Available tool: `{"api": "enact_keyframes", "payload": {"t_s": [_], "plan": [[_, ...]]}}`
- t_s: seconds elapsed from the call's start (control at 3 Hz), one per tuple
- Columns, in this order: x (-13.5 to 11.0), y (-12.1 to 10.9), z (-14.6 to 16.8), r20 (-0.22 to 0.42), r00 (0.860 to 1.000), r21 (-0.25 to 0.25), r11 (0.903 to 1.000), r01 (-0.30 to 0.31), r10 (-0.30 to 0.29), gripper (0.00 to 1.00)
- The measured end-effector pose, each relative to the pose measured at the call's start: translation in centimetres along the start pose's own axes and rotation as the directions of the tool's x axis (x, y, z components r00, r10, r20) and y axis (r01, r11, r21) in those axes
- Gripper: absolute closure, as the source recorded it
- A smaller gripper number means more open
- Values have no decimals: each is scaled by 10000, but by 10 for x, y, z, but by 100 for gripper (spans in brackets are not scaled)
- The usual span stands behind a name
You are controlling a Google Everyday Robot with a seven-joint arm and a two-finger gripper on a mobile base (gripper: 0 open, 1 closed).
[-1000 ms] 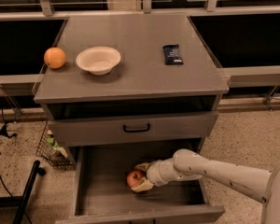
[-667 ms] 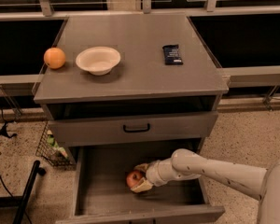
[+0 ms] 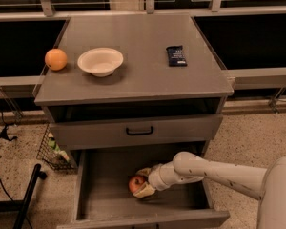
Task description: Place apple into middle drawer
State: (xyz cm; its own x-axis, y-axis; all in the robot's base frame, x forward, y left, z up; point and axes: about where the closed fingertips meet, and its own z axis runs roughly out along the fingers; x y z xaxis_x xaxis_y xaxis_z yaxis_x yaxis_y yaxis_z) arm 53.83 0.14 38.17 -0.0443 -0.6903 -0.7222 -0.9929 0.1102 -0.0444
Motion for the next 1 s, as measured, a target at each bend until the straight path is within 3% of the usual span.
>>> {"api": "enact_keyframes", "payload": {"t_s": [0.67,1.0], "plan": [[0,1,2,-201,9997,-110,9999,128,-130,100],[0,1,2,-200,9997,-111,9999,128,-130,74]]}}
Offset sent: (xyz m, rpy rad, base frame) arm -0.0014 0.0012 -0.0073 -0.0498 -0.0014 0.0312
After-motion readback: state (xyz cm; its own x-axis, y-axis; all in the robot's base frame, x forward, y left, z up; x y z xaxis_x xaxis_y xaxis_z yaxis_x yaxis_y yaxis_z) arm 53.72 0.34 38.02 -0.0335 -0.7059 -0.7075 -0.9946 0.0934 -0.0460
